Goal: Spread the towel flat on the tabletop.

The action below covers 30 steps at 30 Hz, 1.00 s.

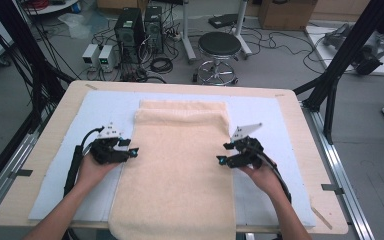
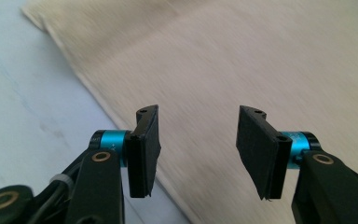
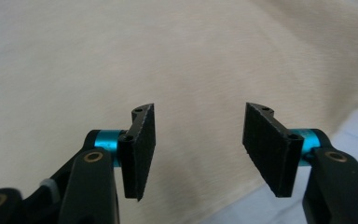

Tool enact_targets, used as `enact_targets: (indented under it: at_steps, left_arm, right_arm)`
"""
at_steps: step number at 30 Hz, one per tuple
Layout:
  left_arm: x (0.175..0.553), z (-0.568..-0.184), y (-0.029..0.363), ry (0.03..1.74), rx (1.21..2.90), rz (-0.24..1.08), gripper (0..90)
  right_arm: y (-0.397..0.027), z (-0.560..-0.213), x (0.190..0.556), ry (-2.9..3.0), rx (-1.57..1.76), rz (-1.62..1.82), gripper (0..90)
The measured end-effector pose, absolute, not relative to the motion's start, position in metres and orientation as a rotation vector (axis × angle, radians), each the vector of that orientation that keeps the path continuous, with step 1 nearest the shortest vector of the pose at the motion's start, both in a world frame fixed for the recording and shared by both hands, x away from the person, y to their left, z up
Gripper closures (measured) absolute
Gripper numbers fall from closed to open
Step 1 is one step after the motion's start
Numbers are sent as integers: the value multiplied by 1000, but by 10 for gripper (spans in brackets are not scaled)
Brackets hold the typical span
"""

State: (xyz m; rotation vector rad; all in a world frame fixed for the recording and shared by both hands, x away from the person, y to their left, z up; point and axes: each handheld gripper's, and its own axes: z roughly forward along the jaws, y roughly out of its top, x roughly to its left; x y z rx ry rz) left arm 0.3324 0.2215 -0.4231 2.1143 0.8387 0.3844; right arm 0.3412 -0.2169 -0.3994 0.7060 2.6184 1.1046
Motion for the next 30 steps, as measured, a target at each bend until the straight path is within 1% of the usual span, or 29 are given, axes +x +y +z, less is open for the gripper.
enact_targets:
  at_steps: [2, 4, 7, 8, 9, 10, 11, 12, 13, 16, 22, 26, 28, 29, 30]
  left_arm:
    - [313, -429, 225, 809, 2113, 346, 494]
    - [297, -434, 228, 779, 2144, 308, 518]
    - [283, -438, 232, 734, 2192, 231, 619]
    - [279, -439, 232, 719, 2196, 254, 629]
    - [276, -439, 233, 702, 2202, 262, 665]
    - [276, -439, 233, 692, 2206, 255, 734]
    - [275, -439, 233, 689, 2207, 250, 783]
    - [275, -440, 233, 686, 2204, 243, 827]
    - [274, -439, 233, 683, 2208, 249, 851]
    - [270, -437, 233, 679, 2222, 260, 863]
    - [256, -435, 241, 677, 2214, 229, 863]
    - [249, -435, 244, 674, 2214, 199, 852]
    - [247, -434, 246, 682, 2211, 192, 811]
    - [247, -434, 247, 688, 2204, 186, 774]
    - [247, -434, 247, 692, 2203, 191, 723]
  right_arm:
    - [-216, -404, 323, 2653, 670, 1094, 471]
    - [-216, -411, 307, 2704, 644, 1099, 494]
    - [-214, -421, 290, 2749, 586, 1052, 545]
    - [-213, -426, 288, 2769, 578, 1026, 578]
    - [-212, -430, 288, 2796, 574, 1003, 604]
    - [-213, -432, 287, 2780, 577, 1034, 673]
    - [-215, -432, 288, 2780, 592, 1055, 741]
    - [-215, -433, 289, 2791, 615, 1074, 771]
    - [-215, -433, 288, 2793, 617, 1079, 820]
    - [-213, -432, 283, 2785, 583, 1063, 844]
    - [-214, -430, 271, 2796, 574, 1112, 841]
    - [-212, -431, 265, 2820, 552, 1107, 823]
    - [-213, -431, 263, 2826, 556, 1116, 792]
    - [-214, -431, 262, 2827, 561, 1128, 762]
    - [-215, -431, 262, 2821, 571, 1138, 706]
